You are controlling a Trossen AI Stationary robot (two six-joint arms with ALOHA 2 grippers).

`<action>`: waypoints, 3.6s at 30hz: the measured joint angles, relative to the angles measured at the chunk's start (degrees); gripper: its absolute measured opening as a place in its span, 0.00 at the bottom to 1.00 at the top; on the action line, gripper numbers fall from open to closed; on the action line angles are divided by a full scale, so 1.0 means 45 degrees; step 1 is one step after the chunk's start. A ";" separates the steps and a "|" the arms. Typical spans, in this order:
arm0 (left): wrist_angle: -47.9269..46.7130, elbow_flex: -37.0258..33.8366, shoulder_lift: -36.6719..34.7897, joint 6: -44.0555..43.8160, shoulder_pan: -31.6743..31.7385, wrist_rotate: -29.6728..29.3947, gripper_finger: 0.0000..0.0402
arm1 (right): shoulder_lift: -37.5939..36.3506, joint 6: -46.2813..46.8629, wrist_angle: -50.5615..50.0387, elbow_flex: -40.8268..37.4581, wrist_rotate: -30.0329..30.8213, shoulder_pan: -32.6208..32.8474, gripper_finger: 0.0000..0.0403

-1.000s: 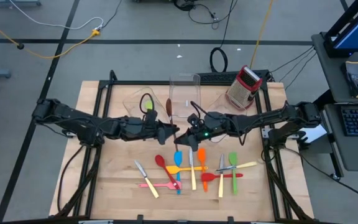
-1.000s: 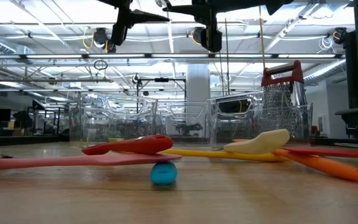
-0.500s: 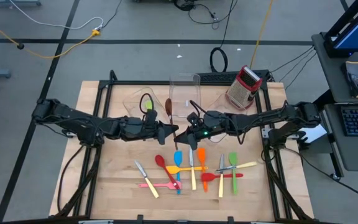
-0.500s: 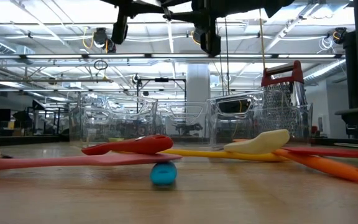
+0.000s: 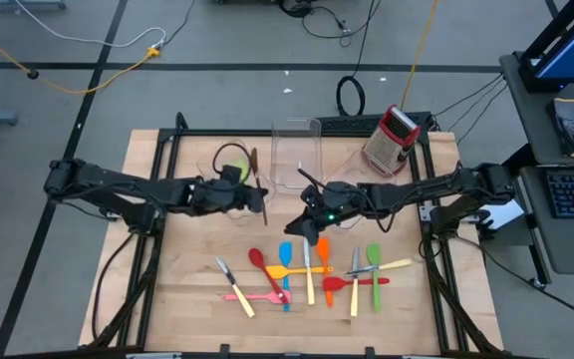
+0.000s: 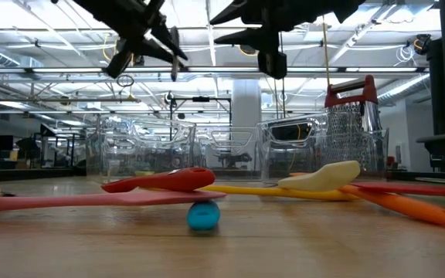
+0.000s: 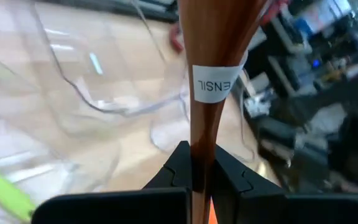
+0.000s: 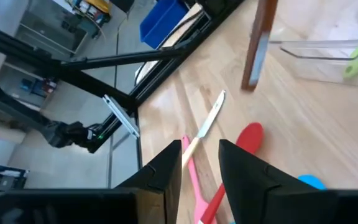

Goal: Pick & Place Kitchen Items
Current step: Put the brown serving spoon into the left transparent bin

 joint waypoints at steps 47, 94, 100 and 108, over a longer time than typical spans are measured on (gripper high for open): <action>-0.4999 0.0024 -0.1241 -0.1797 0.6550 0.3648 0.04 | -0.4380 -0.9434 -0.4060 -0.0005 0.1949 0.0701 0.13; -0.6524 0.0034 0.0339 -0.2964 0.6984 0.7320 0.04 | -0.6998 -0.7917 -0.9055 -0.0005 0.7838 0.4337 0.13; -0.6513 0.0034 0.0682 -0.2666 0.7281 0.7988 0.04 | -0.6992 -0.7917 -0.9054 -0.0005 0.7834 0.4337 0.13; -0.6068 0.0039 0.1429 -0.1979 0.7780 0.8687 0.04 | -0.6989 -0.7917 -0.9054 -0.0005 0.7830 0.4337 0.13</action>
